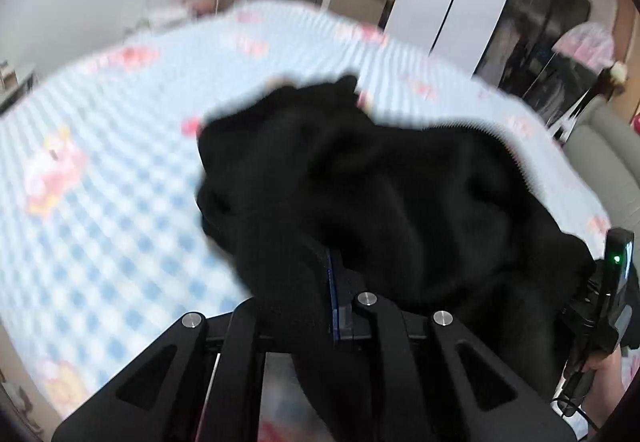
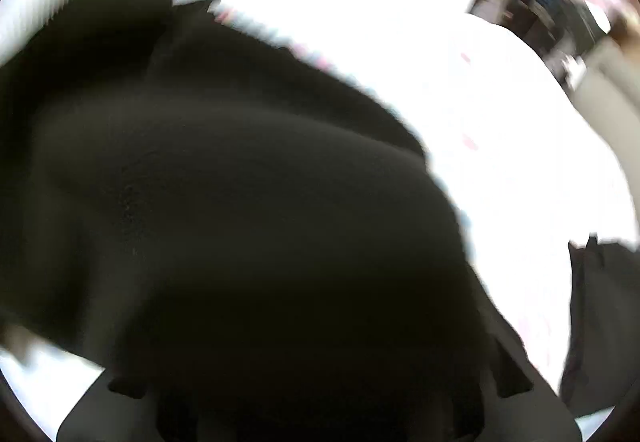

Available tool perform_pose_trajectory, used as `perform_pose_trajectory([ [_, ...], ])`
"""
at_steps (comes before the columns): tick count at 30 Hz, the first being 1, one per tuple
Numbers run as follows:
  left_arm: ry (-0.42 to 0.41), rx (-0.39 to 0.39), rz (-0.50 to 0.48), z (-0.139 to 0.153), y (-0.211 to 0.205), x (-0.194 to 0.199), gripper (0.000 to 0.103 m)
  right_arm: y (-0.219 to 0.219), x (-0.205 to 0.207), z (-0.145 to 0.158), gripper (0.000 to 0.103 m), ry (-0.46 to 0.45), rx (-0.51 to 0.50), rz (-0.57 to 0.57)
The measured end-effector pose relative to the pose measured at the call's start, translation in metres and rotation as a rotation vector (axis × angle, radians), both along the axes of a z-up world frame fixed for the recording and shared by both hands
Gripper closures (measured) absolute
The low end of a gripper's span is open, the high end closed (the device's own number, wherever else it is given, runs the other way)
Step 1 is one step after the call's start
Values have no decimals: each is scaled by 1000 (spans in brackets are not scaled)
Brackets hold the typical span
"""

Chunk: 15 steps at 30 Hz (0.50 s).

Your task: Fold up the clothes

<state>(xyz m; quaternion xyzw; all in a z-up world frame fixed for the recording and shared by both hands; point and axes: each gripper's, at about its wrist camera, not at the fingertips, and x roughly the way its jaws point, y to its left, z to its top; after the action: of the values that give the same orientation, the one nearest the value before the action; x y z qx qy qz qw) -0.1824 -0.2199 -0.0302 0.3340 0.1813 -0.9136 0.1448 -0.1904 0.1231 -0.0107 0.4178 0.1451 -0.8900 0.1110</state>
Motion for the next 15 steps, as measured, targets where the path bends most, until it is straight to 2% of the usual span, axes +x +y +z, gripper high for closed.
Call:
perform_pose_trajectory([
  [3, 122, -77, -20, 54, 20, 21, 94, 34, 31, 48, 82, 139, -38, -34],
  [5, 223, -93, -52, 96, 34, 41, 95, 63, 60, 86, 83, 220, -89, -57],
  [9, 375, -162, -107, 170, 64, 73, 94, 121, 140, 166, 83, 405, -127, -55],
  [12, 446, -221, -162, 232, 77, 64, 94, 161, 187, 229, 83, 499, -179, -33],
  [13, 453, -211, -184, 260, 64, 71, 94, 170, 191, 245, 83, 516, -191, -24],
  [14, 456, -214, -180, 287, 48, 45, 94, 185, 191, 263, 82, 522, -231, -20],
  [15, 447, -244, -158, 300, 42, 22, 94, 202, 188, 281, 82, 521, -288, -19],
])
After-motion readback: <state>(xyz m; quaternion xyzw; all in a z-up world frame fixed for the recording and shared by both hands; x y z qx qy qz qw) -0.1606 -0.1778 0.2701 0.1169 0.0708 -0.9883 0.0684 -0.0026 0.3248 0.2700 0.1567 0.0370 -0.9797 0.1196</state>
